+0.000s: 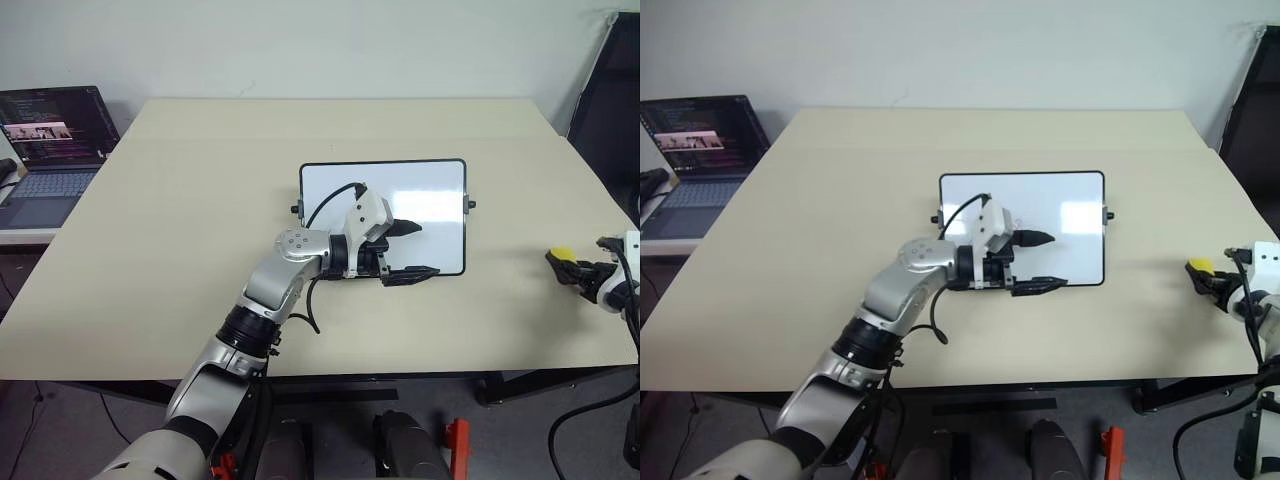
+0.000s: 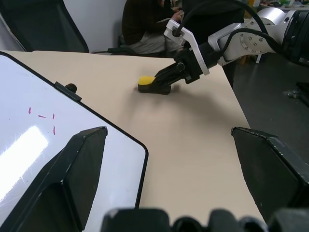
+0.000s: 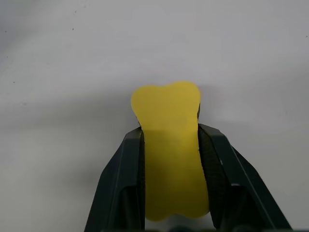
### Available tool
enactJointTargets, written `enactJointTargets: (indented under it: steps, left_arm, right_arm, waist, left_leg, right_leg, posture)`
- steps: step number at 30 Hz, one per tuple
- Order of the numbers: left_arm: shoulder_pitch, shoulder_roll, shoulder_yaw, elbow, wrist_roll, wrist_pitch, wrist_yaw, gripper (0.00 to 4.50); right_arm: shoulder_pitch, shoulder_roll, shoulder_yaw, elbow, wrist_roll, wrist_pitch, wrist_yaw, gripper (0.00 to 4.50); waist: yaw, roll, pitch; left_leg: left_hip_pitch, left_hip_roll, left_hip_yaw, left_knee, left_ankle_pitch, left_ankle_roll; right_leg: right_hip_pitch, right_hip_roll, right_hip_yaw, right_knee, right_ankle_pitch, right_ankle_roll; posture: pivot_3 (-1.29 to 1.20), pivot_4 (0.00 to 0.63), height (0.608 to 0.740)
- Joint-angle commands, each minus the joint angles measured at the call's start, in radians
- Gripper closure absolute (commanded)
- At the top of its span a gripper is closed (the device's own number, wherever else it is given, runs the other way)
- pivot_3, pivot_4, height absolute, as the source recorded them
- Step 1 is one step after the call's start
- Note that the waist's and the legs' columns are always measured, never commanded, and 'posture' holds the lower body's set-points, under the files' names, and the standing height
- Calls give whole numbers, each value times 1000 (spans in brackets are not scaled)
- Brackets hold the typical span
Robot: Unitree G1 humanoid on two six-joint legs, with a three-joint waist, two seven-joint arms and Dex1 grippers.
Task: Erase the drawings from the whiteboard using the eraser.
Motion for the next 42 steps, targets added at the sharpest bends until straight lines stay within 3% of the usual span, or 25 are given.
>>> enactJointTargets:
  steps: [1, 5, 9, 13, 19, 21, 28, 42]
  left_arm:
    - [-6, 23, 36, -45, -6, -6, -6, 0]
    - [-1, 90, 81, -73, -17, -3, -10, 0]
    - [60, 216, 153, -165, -42, 15, -34, 0]
    - [139, 313, 230, -247, -65, 27, -34, 0]
    - [329, 426, 390, -320, -97, -10, -21, 0]
    - [398, 449, 416, -344, -85, -33, -14, 0]
    - [473, 437, 422, -397, -103, -21, 30, 0]
    - [498, 438, 420, -398, -121, -24, 57, 0]
  right_arm:
    - [28, -18, -64, -200, 74, 27, 22, 3305]
    - [90, -23, -89, -516, 168, 129, 43, 3305]
    - [51, -21, -56, -815, 262, 238, 26, 3305]
    - [-63, 2, 43, -907, 274, 267, 22, 3306]
    - [-244, 164, 370, -933, 120, 158, 9, 3320]
    - [-246, 256, 497, -904, 24, 62, -5, 3325]
    - [-251, 407, 672, -693, -206, -218, -29, 3325]
    - [-387, 544, 683, -192, -371, -497, -49, 3326]
  waist:
    - [0, 0, 0]
    - [-7, 1, 0]
    - [-15, 1, 0]
    - [-17, 1, 0]
    - [-16, 0, 0]
    - [-19, -1, 0]
    - [20, -3, 0]
    - [4, -3, 0]
  left_leg:
    - [0, 0, 0, 0, 0, 0]
    - [0, 0, 0, 0, 0, 0]
    - [0, 1, -1, 0, 0, 0]
    - [0, 1, -1, 0, 0, 0]
    - [0, 2, -1, -1, 0, 0]
    - [-1, 3, -1, -1, 0, 0]
    - [-4, 2, -3, 0, 0, 0]
    - [-2, 3, -3, -1, 0, 0]
  right_leg:
    - [0, 0, 0, 0, 0, 0]
    - [-1, 0, 0, 1, 0, 0]
    - [-1, 1, 0, 2, 0, 0]
    - [-1, 0, -1, 2, 0, 0]
    - [-2, 0, -1, 1, 0, -1]
    - [-2, 1, -2, 1, -1, -1]
    - [-4, -1, -5, 1, 2, -6]
    - [-4, 0, -5, 3, 2, -8]
  posture:
    - [0, 150, 740]
    - [0, 150, 740]
    - [0, 150, 740]
    - [0, 150, 740]
    - [0, 150, 740]
    - [0, 150, 740]
    - [0, 150, 740]
    - [0, 150, 740]
